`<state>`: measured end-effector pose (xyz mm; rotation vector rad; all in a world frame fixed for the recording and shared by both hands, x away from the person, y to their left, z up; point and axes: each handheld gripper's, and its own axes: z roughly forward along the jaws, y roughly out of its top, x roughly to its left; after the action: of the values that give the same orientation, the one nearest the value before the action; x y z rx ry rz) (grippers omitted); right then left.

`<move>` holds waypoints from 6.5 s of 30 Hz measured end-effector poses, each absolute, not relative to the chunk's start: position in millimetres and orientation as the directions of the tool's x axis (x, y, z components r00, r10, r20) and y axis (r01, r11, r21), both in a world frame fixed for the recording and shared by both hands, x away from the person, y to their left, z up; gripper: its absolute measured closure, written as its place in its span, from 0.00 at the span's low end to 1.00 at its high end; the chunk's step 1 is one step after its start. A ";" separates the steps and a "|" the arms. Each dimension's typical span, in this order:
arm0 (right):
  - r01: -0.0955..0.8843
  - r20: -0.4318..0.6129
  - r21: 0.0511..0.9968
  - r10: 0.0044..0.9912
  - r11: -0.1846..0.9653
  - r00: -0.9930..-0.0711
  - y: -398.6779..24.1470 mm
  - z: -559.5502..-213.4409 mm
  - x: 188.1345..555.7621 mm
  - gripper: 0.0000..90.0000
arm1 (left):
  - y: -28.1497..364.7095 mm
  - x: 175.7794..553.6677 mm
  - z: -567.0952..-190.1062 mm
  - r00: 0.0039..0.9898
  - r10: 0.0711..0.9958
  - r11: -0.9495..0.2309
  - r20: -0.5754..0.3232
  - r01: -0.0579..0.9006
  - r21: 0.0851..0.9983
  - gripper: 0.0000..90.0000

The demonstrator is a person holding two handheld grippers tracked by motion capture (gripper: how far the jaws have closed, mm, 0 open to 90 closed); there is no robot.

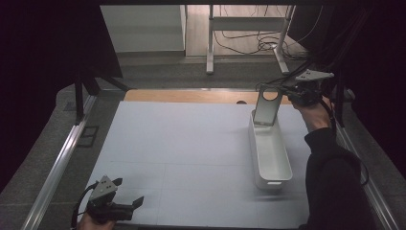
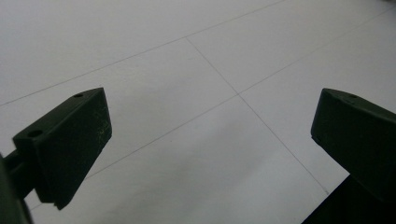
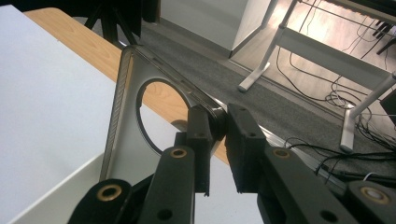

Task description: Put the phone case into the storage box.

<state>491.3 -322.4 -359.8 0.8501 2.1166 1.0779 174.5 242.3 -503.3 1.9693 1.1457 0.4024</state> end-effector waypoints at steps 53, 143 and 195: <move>0.244 -0.253 0.829 0.727 0.503 -0.638 -317.4 -404.8 499.2 0.86 | 242.7 174.8 -503.5 0.532 0.838 -0.260 -0.122 0.586 0.768 0.00; 0.496 0.042 0.806 0.805 0.322 -0.592 -320.8 -398.8 446.4 0.29 | 247.5 175.5 -503.7 0.520 0.838 -0.225 -0.166 0.605 0.764 0.01; 0.525 0.062 0.775 0.785 0.352 -0.617 -296.4 -411.3 353.4 0.00 | 246.9 174.6 -503.9 0.525 0.837 -0.233 -0.156 0.599 0.766 0.00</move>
<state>353.4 -296.4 -411.3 1.1589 2.2987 1.1376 174.6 246.9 -503.9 1.9442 1.1717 0.3667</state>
